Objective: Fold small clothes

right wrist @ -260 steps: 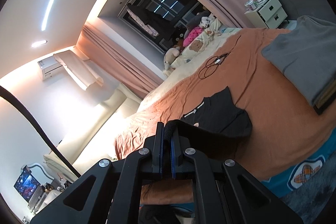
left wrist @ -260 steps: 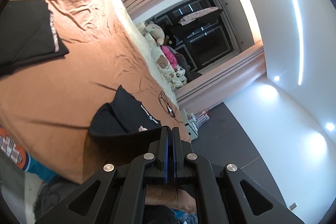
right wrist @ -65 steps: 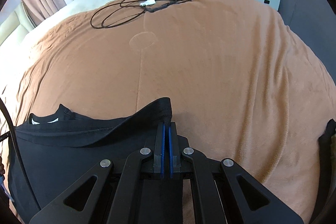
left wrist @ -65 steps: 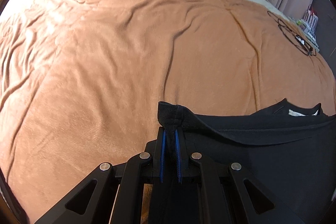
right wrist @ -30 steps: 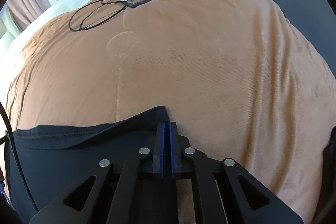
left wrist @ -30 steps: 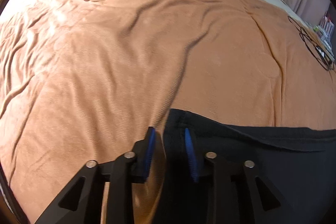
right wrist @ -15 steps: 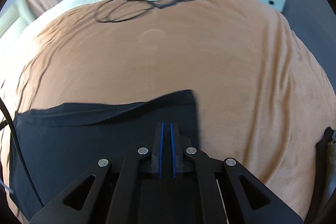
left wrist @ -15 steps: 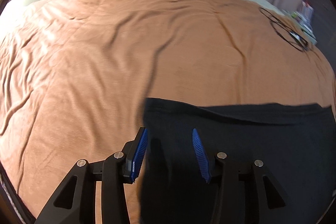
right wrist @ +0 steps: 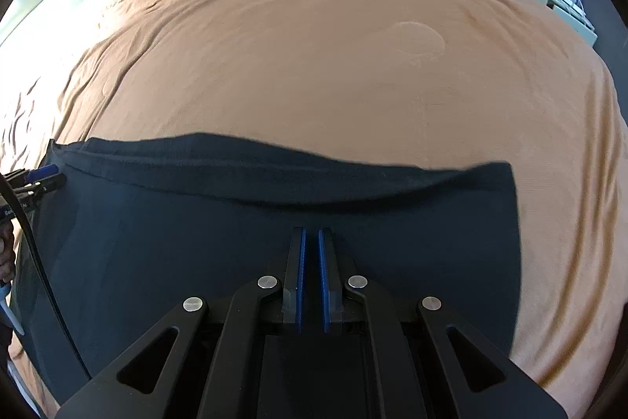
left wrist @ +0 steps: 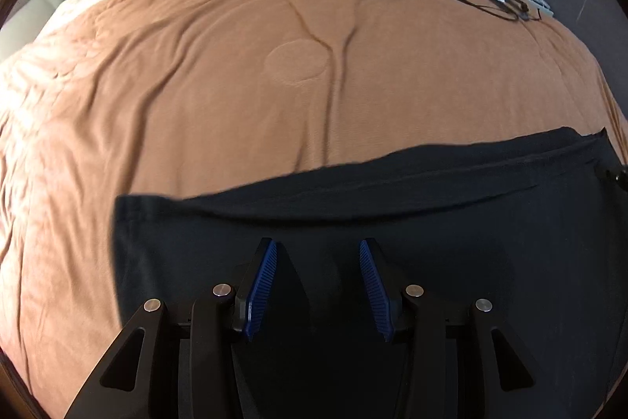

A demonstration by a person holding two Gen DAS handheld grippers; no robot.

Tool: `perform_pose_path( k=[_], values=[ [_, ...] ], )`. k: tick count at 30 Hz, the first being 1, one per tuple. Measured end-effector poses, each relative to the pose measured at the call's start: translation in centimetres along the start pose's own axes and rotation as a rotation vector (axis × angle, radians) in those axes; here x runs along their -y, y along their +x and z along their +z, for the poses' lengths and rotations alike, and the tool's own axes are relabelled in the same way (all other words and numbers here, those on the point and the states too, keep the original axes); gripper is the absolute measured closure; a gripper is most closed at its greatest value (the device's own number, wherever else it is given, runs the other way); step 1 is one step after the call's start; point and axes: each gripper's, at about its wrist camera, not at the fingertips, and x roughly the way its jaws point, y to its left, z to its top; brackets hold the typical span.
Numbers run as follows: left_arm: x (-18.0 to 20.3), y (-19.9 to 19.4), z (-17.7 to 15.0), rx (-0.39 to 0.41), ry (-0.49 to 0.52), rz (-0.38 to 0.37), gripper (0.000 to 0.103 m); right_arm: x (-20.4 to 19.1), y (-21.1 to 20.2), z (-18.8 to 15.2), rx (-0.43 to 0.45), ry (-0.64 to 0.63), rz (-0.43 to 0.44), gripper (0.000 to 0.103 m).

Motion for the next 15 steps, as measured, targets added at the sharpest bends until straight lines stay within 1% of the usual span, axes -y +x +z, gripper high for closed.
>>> perform_pose_path(
  k=[4, 6, 12, 15],
  values=[
    [0.8, 0.9, 1.5, 0.011, -0.003, 0.01, 0.056, -0.4, 1.3, 1.3, 0.008, 0.0, -0.003, 0.1],
    [1.0, 1.0, 1.7, 0.014, -0.012, 0.011, 0.056, -0.6, 1.7, 1.7, 0.019, 0.006, -0.007, 0.1],
    [1.1, 1.7, 2.9, 0.026, -0.037, 0.029, 0.056, 0.1, 3.5, 2.9, 0.039, 0.086, 0.014, 0.1],
    [1.1, 1.9, 3.2, 0.028, -0.047, 0.034, 0.056, 0.0, 3.8, 3.1, 0.046, 0.098, 0.006, 0.1]
  ],
)
